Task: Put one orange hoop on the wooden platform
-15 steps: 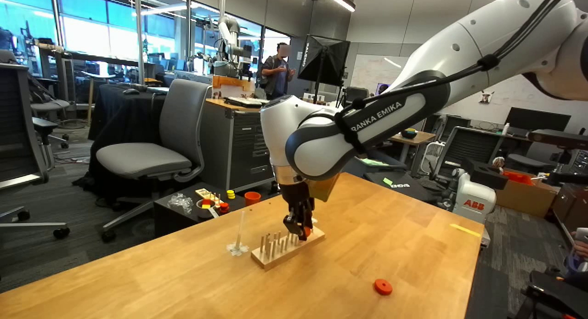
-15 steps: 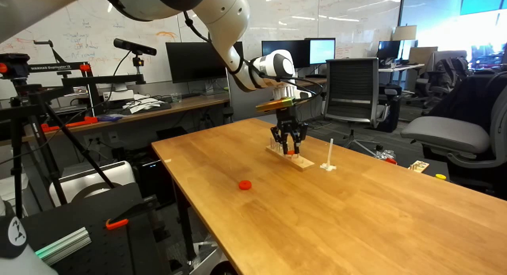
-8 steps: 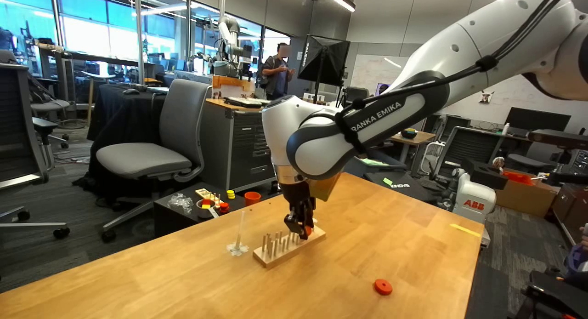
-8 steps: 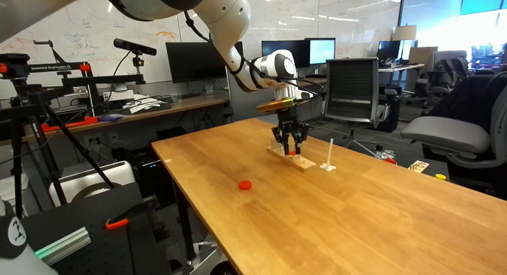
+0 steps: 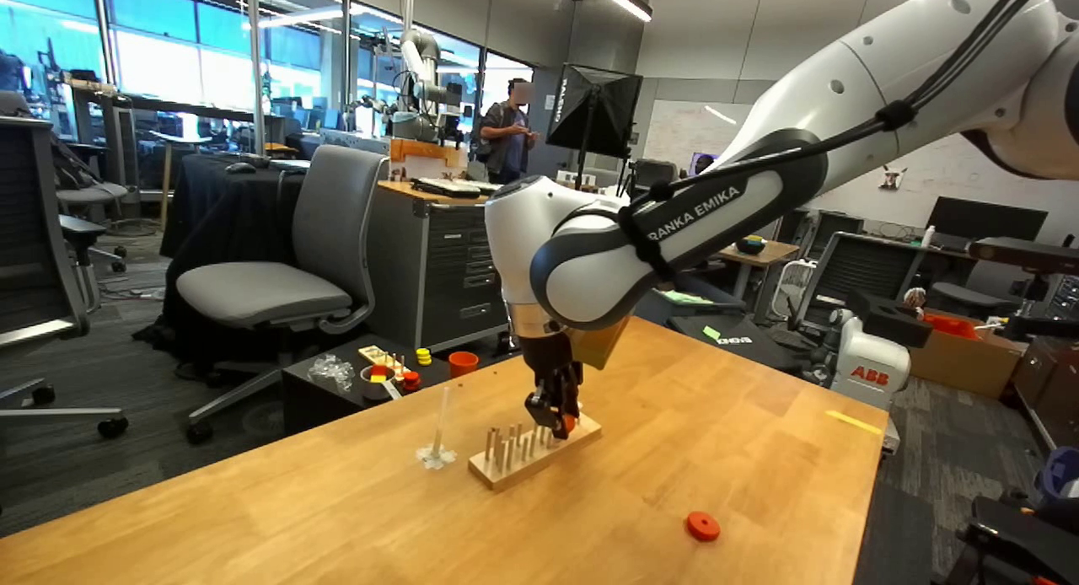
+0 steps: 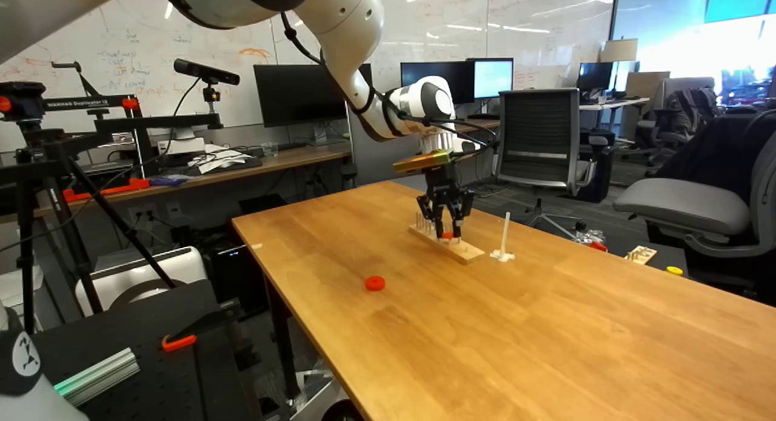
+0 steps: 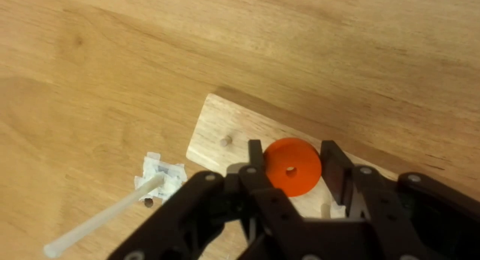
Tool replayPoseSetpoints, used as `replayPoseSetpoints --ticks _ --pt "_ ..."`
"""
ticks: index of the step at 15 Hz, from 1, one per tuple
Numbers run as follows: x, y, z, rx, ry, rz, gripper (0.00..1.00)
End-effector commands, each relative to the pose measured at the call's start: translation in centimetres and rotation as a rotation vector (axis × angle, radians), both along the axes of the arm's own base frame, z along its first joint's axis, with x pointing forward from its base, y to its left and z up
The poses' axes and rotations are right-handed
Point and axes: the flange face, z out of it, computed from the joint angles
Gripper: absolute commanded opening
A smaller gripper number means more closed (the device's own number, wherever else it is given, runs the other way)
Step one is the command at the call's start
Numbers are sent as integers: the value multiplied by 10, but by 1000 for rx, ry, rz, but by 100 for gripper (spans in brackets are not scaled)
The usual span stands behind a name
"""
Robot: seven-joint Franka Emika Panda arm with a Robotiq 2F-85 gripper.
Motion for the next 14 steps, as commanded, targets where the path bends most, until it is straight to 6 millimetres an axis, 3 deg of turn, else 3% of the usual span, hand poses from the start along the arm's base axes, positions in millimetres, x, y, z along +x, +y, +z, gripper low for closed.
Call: replayPoseSetpoints --ticks 1,14 --pt "-13 -10 3 4 -12 -18 18" --pt "-35 -22 5 14 -32 -31 18"
